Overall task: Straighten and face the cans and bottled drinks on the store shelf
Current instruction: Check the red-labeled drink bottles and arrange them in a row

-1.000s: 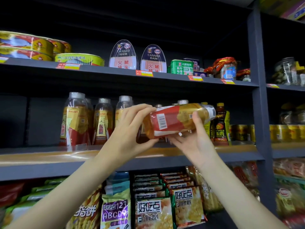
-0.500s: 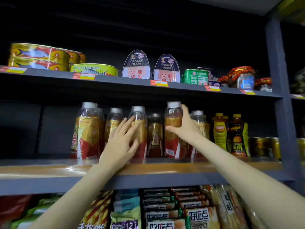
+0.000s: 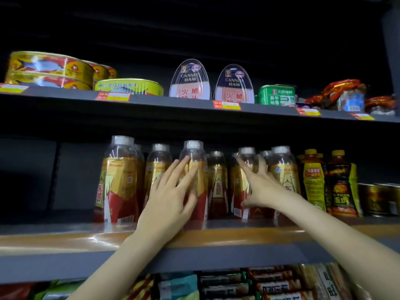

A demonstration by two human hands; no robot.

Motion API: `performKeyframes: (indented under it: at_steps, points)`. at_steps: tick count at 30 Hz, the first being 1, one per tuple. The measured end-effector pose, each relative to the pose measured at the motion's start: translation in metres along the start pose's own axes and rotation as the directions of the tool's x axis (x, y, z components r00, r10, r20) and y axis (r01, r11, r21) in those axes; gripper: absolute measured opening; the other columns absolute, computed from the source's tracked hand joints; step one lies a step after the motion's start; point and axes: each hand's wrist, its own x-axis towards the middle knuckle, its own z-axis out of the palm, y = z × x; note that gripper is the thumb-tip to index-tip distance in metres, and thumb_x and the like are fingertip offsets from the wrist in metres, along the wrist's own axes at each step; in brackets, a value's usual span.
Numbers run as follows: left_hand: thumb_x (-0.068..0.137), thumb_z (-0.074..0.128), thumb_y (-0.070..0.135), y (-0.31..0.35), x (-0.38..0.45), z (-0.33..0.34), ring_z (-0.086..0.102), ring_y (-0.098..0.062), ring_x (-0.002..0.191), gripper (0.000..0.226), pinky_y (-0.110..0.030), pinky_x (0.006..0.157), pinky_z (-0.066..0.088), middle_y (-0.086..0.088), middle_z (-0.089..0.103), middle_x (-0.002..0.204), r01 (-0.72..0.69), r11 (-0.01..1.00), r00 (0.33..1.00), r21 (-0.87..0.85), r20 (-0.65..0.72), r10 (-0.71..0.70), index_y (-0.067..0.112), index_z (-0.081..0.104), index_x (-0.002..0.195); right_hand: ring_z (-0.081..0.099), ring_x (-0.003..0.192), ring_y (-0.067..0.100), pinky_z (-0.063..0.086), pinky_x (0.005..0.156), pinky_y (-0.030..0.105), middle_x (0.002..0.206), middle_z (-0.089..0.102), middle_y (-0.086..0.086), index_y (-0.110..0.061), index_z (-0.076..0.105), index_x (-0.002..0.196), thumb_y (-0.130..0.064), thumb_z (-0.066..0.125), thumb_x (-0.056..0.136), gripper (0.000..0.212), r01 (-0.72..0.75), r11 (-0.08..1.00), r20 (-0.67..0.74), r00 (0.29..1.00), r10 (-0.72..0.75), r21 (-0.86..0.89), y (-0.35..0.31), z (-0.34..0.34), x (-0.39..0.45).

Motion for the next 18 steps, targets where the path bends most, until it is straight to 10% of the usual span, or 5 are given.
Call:
performKeyframes:
  at_steps: [3,18]
  points:
    - [0.086,0.018,0.05,0.001,-0.001,-0.002,-0.006,0.003,0.137,0.059,-0.026,0.111,0.003,0.015,0.01,0.153,0.007,1.0,1.0,-0.006,0.01,-0.007,0.038,0.015,0.144,0.011,0.142,0.041,0.046,0.096,0.036,0.151,-0.033,0.009,-0.038,0.0,0.15,-0.014,0.076,0.078,0.108,0.018,0.995,-0.056,0.998,-0.023,-0.095,0.002,0.007,0.0]
    - [0.088,0.023,0.044,0.001,-0.001,-0.001,0.002,0.0,0.138,0.056,-0.03,0.111,0.008,0.008,0.018,0.154,-0.011,1.0,1.0,0.027,-0.022,0.012,0.035,0.021,0.143,0.019,0.139,0.04,0.048,0.097,0.038,0.154,-0.025,0.014,-0.029,0.012,0.151,0.003,0.066,0.081,0.094,0.008,0.995,-0.058,0.998,-0.014,-0.095,0.001,0.029,0.039]
